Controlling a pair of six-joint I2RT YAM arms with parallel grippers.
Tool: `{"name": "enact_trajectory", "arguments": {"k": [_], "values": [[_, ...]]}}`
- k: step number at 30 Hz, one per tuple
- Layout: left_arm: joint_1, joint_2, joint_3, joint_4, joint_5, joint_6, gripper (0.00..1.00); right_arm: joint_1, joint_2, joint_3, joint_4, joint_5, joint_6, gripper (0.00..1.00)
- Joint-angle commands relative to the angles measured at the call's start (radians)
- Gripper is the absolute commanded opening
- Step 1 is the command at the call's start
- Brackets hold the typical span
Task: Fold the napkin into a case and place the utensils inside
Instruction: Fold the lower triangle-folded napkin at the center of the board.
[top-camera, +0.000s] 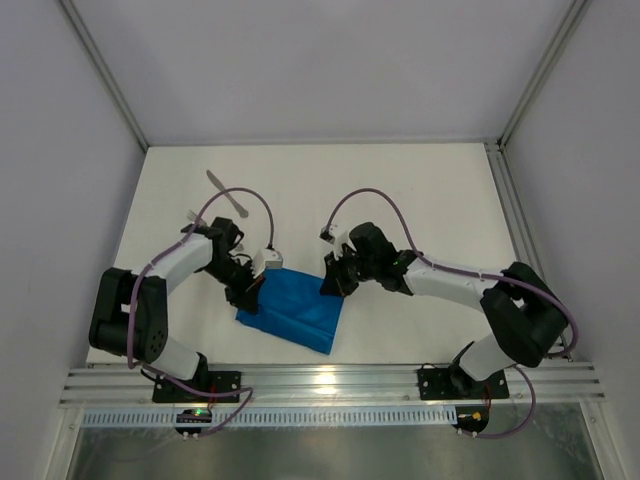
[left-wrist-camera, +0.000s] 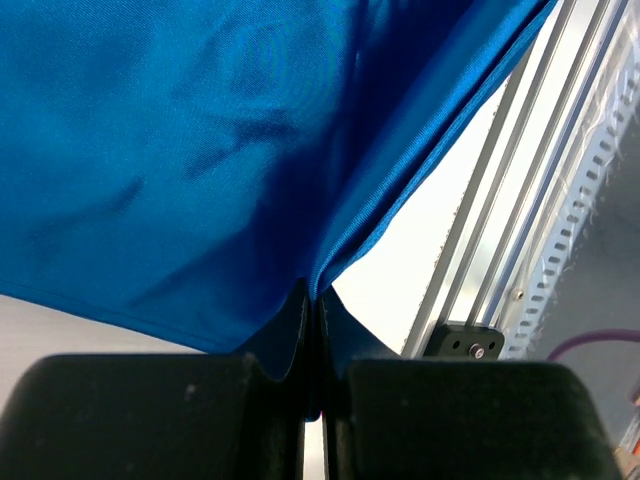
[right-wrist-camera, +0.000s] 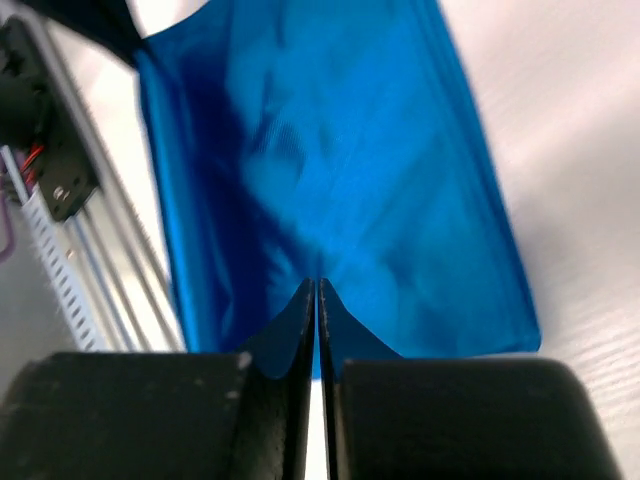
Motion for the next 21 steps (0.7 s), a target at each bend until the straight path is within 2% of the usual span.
{"name": "enact_trajectory", "arguments": {"k": [1, 7, 21], "values": [[0.012, -0.004, 0.036, 0.032, 0.045, -0.043, 0.00, 0.001, 0.122, 0.056, 0.060, 0.082, 0.059, 0.04], [0.028, 0.017, 0.055, 0.086, 0.049, -0.119, 0.00, 0.001, 0.244, 0.057, 0.057, 0.145, 0.099, 0.04], [0.078, 0.213, 0.187, 0.107, 0.039, -0.216, 0.00, 0.003, 0.289, 0.046, 0.030, 0.162, 0.067, 0.04]]}}
